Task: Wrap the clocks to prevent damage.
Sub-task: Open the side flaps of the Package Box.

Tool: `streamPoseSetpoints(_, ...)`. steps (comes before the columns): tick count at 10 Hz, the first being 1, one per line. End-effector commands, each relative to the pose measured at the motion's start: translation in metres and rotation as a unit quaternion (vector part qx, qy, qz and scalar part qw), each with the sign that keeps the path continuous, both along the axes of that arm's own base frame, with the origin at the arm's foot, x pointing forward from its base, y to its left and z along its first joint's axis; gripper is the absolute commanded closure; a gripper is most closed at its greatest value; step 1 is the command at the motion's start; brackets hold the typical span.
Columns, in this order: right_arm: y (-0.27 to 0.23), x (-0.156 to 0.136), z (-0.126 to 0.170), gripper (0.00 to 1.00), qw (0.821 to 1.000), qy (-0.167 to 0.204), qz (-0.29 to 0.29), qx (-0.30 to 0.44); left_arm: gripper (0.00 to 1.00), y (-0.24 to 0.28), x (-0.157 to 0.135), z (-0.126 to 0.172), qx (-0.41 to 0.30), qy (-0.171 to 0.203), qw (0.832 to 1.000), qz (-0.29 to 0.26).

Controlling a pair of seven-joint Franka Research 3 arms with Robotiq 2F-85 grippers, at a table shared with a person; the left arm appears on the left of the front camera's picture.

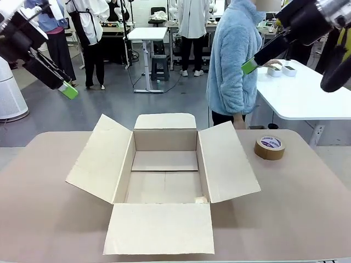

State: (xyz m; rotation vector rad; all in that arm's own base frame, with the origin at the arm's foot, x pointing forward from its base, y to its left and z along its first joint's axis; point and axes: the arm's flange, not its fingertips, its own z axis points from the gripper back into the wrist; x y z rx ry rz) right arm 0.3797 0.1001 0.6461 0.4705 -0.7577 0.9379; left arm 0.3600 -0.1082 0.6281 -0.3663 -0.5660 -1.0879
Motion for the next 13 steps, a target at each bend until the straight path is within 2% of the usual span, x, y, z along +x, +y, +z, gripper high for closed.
streamPoseSetpoints(1, -0.021, 0.005, -0.023, 0.00, 0.996, -0.003, 0.039, 0.078, 0.00, 0.025, 0.012, 0.001, -0.062, 0.010, 0.996, -0.061)
streamPoseSetpoints(3, -0.043, 0.009, -0.038, 0.00, 0.990, -0.025, 0.033, 0.134, 0.00, 0.047, 0.013, -0.002, -0.144, -0.045, 0.987, -0.053)
streamPoseSetpoints(5, -0.059, 0.008, -0.052, 0.00, 0.988, -0.022, 0.025, 0.152, 0.00, 0.068, 0.015, -0.009, -0.191, -0.075, 0.978, -0.021)
streamPoseSetpoints(7, -0.062, 0.002, -0.055, 0.00, 0.992, -0.011, 0.008, 0.129, 0.00, 0.074, 0.017, -0.012, -0.170, -0.051, 0.984, -0.010)
streamPoseSetpoints(9, -0.066, 0.009, -0.048, 0.00, 0.988, -0.019, 0.017, 0.153, 0.00, 0.077, 0.018, 0.000, -0.184, -0.062, 0.981, -0.016)
streamPoseSetpoints(10, -0.066, 0.009, -0.048, 0.00, 0.988, -0.019, 0.017, 0.153, 0.00, 0.082, 0.018, -0.007, -0.182, -0.054, 0.982, -0.004)
streamPoseSetpoints(11, -0.069, 0.005, -0.049, 0.00, 0.990, -0.008, 0.007, 0.143, 0.00, 0.081, 0.005, -0.014, -0.175, -0.062, 0.982, -0.030)
streamPoseSetpoints(12, -0.069, -0.001, -0.049, 0.58, 0.992, -0.001, 0.019, 0.128, 0.60, 0.081, -0.003, -0.015, -0.169, -0.069, 0.983, -0.025)
streamPoseSetpoints(13, -0.069, -0.003, -0.048, 0.58, 0.992, -0.002, 0.008, 0.129, 0.60, 0.082, -0.005, -0.013, -0.170, -0.065, 0.983, -0.027)
